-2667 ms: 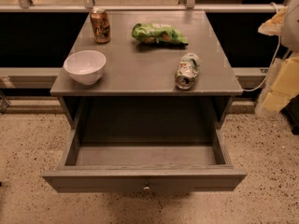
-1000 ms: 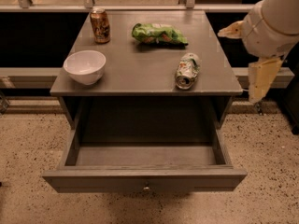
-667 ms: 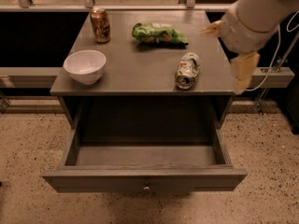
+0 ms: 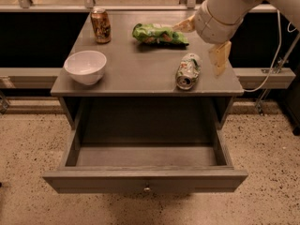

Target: Place 7up can into top drawer

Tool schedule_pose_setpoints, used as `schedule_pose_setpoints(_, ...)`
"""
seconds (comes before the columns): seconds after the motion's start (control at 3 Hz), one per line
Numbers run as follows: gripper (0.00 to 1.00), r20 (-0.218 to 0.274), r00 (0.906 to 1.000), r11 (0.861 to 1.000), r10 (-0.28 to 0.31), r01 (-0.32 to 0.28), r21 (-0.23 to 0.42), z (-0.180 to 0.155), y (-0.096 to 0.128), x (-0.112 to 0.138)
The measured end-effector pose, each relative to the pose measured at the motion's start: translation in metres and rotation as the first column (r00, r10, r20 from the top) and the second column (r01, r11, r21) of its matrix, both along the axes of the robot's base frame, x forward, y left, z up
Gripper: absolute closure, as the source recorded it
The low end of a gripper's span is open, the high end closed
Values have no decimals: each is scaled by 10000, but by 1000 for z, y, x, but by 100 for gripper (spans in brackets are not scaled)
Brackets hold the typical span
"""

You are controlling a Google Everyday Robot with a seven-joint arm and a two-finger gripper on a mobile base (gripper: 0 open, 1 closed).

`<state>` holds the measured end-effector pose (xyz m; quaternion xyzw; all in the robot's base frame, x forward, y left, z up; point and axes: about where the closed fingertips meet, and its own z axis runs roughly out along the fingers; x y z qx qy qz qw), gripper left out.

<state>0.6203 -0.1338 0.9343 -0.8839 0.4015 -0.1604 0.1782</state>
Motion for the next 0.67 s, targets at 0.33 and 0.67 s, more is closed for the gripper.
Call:
schedule_pose_setpoints(0.33, 0, -350, 9881, 9876, 1497, -1511, -432, -27, 14, 30)
schedule_pose_setpoints(0.67, 0, -1129, 9644, 9679, 2390, -2460, -522, -59, 13, 46)
